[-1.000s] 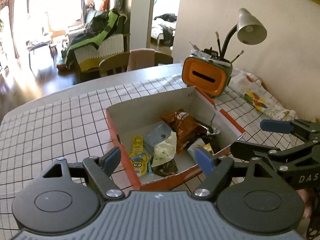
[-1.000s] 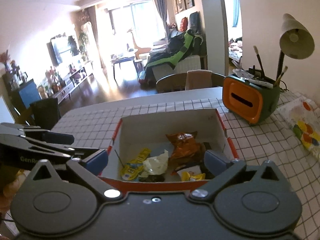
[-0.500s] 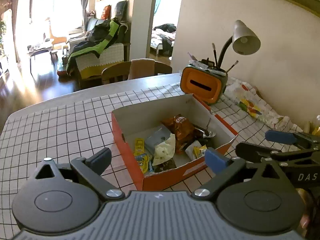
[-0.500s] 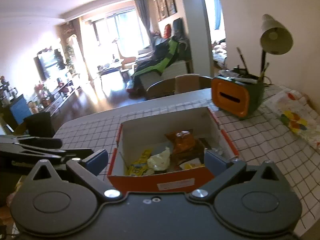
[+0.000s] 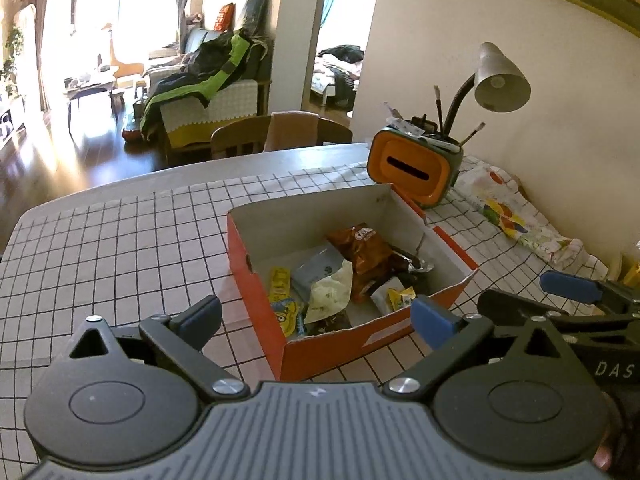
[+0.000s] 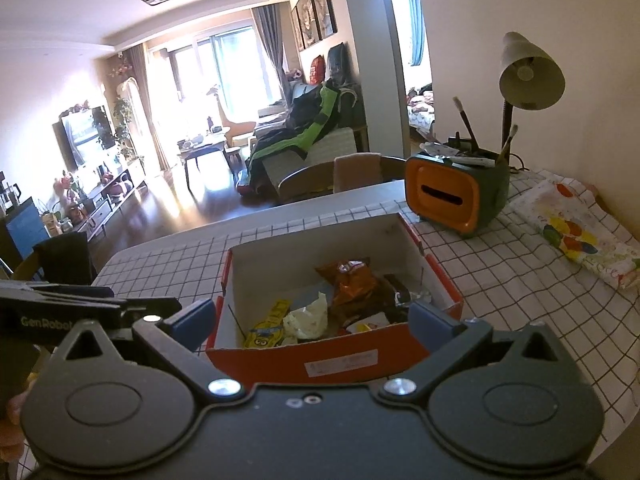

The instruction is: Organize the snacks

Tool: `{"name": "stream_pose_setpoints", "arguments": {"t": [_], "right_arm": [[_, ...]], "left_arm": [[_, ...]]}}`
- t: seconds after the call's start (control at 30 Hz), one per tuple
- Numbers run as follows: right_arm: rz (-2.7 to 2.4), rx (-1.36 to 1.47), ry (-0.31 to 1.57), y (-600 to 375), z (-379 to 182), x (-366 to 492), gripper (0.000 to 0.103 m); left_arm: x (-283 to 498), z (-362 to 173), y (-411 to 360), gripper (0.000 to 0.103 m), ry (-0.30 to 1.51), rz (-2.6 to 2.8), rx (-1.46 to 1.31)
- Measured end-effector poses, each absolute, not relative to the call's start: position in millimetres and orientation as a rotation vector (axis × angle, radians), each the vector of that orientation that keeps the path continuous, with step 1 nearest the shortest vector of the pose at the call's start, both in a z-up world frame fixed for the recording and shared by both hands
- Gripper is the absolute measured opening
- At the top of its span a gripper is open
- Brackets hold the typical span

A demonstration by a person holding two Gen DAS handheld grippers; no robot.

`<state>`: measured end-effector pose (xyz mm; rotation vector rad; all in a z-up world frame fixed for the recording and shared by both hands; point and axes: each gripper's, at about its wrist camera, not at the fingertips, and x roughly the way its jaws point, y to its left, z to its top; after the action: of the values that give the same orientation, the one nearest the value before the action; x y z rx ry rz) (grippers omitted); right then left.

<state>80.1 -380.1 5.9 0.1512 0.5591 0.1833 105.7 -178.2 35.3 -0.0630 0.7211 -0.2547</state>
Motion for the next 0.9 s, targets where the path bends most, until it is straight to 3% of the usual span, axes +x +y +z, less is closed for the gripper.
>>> {"name": "stream_pose_setpoints", "arguments": {"t": [0.9], "right_arm": [[0.166, 0.103, 0.504, -369, 13, 78, 0.103]], "left_arm": [[104, 33, -172, 0.101, 0.711, -0.206, -0.063]]}}
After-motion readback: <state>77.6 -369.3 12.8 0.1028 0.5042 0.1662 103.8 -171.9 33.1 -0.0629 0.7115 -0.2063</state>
